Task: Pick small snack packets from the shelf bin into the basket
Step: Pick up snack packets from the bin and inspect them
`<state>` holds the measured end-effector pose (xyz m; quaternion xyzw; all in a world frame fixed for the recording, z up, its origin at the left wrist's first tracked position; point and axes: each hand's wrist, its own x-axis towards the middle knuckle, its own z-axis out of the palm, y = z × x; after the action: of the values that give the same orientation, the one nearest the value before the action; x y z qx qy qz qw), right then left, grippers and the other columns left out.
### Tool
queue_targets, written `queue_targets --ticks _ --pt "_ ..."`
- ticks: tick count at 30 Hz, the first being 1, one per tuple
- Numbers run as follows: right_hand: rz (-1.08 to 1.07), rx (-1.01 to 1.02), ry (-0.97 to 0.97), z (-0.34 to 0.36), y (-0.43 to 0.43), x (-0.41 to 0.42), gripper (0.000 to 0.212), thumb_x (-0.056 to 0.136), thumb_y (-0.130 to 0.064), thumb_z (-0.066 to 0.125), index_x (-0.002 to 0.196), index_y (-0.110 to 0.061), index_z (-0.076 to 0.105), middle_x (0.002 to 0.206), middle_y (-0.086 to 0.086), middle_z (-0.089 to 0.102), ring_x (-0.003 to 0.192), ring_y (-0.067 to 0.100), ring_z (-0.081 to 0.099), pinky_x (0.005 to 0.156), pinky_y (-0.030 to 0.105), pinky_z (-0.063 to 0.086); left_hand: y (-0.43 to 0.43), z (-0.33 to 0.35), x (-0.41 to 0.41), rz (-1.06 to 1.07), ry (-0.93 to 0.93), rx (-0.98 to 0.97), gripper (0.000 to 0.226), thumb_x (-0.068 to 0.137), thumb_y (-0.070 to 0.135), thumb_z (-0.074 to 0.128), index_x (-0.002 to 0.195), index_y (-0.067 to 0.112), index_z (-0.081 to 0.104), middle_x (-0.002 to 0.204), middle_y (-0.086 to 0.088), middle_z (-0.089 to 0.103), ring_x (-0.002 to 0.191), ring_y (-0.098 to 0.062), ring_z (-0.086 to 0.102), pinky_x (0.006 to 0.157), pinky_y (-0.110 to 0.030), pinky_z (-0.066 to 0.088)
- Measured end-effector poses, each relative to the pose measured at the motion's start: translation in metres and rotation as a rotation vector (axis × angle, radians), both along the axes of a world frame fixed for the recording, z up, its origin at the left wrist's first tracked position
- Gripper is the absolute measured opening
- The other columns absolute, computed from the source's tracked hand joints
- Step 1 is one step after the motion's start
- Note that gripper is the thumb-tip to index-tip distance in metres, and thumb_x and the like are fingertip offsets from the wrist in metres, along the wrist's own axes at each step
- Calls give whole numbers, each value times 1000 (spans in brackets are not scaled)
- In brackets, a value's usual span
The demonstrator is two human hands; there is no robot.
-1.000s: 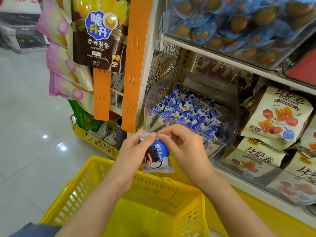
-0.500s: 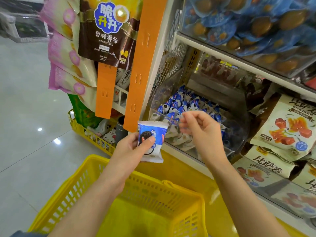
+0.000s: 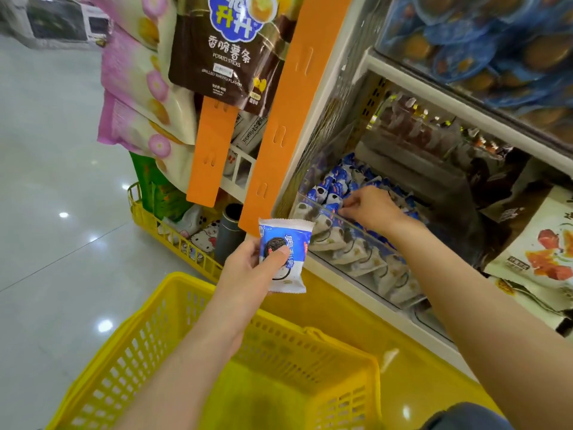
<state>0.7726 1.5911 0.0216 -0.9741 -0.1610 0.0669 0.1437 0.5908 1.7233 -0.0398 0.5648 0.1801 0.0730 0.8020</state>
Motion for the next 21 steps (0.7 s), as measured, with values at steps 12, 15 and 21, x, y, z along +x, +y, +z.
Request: queue_targets --ticks 12,15,21 --pt "-212 318 -115 22 -15 -13 19 91 -18 56 87 -3 68 82 11 68 78 23 66 84 42 54 1 2 3 8 -16 70 16 90 28 56 105 21 57 92 9 66 68 7 63 50 -9 44" --pt "-191 537 -295 37 -22 -28 10 91 -23 55 83 -20 61 86 3 66 86 22 66 83 41 55 -1 1 4 43 8 68 20 91 28 55 110 21 56 102 4 66 87 -6 63 64 -22 49" --pt "-22 903 -24 36 -22 -85 15 92 -16 54 80 -19 61 74 -1 68 64 3 65 55 14 51 -5 12 4 55 76 -180 19 91 40 51 92 22 57 91 -4 66 69 -19 68 55 -34 56"
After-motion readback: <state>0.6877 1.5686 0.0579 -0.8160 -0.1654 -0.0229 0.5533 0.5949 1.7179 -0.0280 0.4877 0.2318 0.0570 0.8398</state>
